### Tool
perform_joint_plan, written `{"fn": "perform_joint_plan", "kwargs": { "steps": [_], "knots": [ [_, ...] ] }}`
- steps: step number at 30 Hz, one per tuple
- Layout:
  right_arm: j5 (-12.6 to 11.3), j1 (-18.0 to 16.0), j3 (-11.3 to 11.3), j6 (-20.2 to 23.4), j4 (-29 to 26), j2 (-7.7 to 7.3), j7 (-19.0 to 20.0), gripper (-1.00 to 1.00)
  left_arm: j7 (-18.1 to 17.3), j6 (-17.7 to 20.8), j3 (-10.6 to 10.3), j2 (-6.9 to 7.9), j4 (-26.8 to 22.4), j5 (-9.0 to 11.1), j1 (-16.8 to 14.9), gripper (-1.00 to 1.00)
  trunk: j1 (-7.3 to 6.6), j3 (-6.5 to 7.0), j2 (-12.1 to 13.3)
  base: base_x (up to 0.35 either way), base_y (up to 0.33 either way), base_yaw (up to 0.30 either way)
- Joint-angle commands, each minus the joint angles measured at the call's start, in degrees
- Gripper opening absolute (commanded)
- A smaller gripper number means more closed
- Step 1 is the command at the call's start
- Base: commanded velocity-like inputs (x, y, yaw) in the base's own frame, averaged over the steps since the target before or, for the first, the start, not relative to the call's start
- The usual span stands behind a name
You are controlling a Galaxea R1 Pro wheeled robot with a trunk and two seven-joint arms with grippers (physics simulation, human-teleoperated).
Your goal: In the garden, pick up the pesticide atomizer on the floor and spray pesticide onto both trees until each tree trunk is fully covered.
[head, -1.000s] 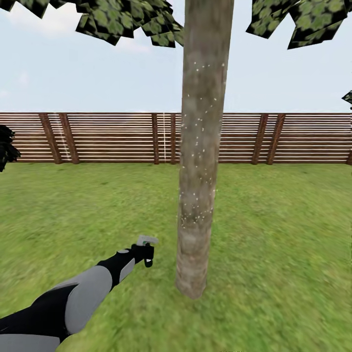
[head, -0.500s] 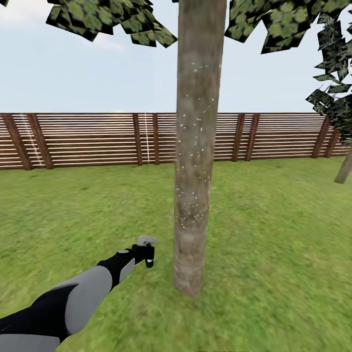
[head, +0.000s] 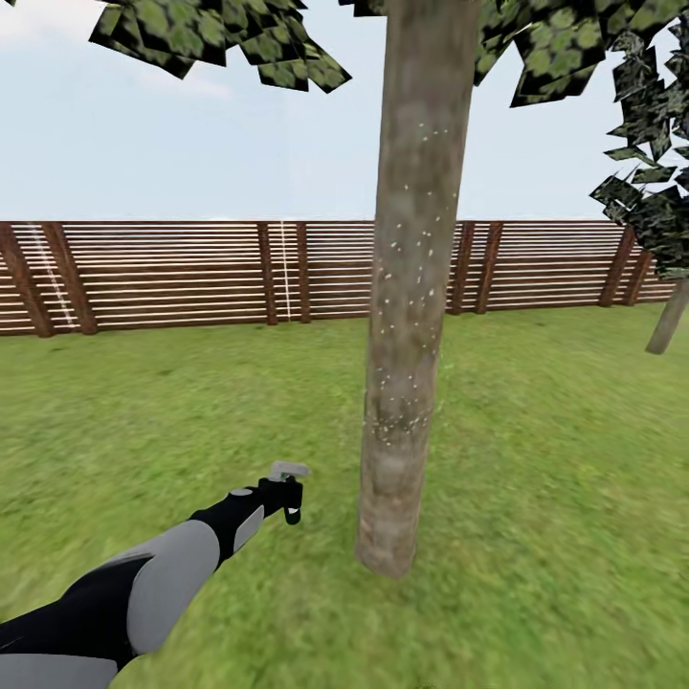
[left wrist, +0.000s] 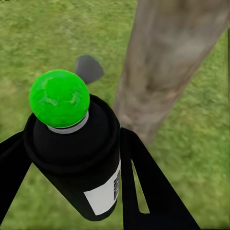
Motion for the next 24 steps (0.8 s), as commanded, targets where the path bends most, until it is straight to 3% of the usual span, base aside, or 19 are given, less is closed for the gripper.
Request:
{"fn": "perform_joint_plan", "kwargs": {
  "steps": [1,15,24],
  "knots": [
    [0.3,-0.1,0.1,-0.4,0.3,0.02,-0.2,1.0,-0.2,-0.1,0.5,0.02,0.0,-0.5,0.0,-1.0,0.02,-0.1,-0.1,0.005,0.35,-0.267],
    [0.3,-0.1,0.1,-0.3,0.3,0.02,-0.2,1.0,-0.2,-0.1,0.5,0.02,0.0,-0.5,0.0,-1.0,0.02,-0.1,-0.1,0.093,0.35,-0.283],
    [0.3,-0.1,0.1,-0.3,0.3,0.02,-0.2,1.0,-0.2,-0.2,0.5,0.02,0.0,-0.5,0.0,-1.0,0.02,-0.1,-0.1,0.088,0.35,-0.085]
  ]
}}
